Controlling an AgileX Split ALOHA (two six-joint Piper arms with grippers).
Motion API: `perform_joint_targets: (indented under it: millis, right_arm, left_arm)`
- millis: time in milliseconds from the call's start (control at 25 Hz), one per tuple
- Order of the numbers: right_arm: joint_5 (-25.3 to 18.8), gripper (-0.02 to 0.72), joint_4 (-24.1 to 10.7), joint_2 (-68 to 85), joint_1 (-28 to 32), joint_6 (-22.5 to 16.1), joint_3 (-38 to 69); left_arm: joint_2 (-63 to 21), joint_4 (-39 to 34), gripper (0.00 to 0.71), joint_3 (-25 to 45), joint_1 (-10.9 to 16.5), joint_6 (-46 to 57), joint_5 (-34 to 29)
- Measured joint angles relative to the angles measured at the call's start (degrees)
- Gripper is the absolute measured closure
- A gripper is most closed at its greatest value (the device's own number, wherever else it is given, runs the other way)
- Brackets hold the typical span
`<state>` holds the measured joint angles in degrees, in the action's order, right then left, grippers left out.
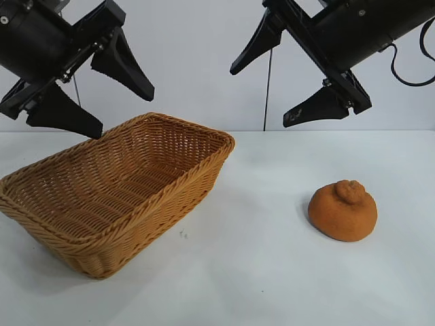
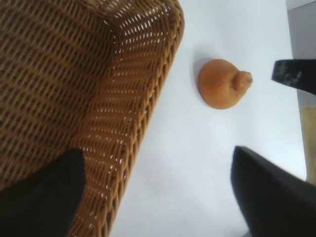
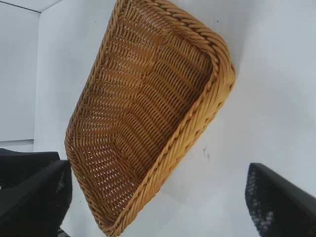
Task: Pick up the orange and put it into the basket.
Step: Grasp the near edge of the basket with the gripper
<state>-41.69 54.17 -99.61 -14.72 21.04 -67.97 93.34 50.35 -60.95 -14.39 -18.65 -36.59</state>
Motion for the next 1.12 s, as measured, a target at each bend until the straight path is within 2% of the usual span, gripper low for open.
perform_joint_targets:
  millis: [80, 160, 320, 480, 600, 760, 960, 1120]
  right_arm:
    - [0.0, 0.052, 0.0, 0.0, 0.0, 0.0, 0.0]
    - [0.0, 0.052, 0.0, 0.0, 0.0, 0.0, 0.0]
    - [0.0, 0.052, 0.0, 0.0, 0.0, 0.0, 0.0]
    - [0.1, 0.052, 0.0, 0.0, 0.0, 0.0, 0.0]
    - [0.1, 0.052, 0.0, 0.0, 0.0, 0.0, 0.0]
    - [0.1, 0.052, 0.0, 0.0, 0.0, 0.0, 0.0]
    - [0.1, 0.052, 0.0, 0.0, 0.0, 0.0, 0.0]
    - [0.2, 0.052, 0.0, 0.0, 0.0, 0.0, 0.0]
  left_arm:
    - [-0.6, -1.8, 0.133, 0.0, 0.9, 1.5, -0.4]
    - [-2.3, -5.4, 0.133, 0.0, 2.9, 4.6, -0.6]
    - [-6.5, -16.9, 0.133, -0.1, 7.5, 19.4, -2.8]
    - [-8.9, -29.4, 0.133, -0.2, 8.2, 36.3, -6.7]
    - [-9.0, -34.3, 0.133, 1.0, 8.2, 49.5, -8.5]
    - [-8.3, -35.4, 0.133, 4.8, 8.2, 57.3, -6.7]
    - [-4.7, -33.0, 0.133, 9.5, 8.2, 56.6, -5.4]
    - [-4.1, -29.1, 0.133, 10.1, 8.2, 54.2, -2.3]
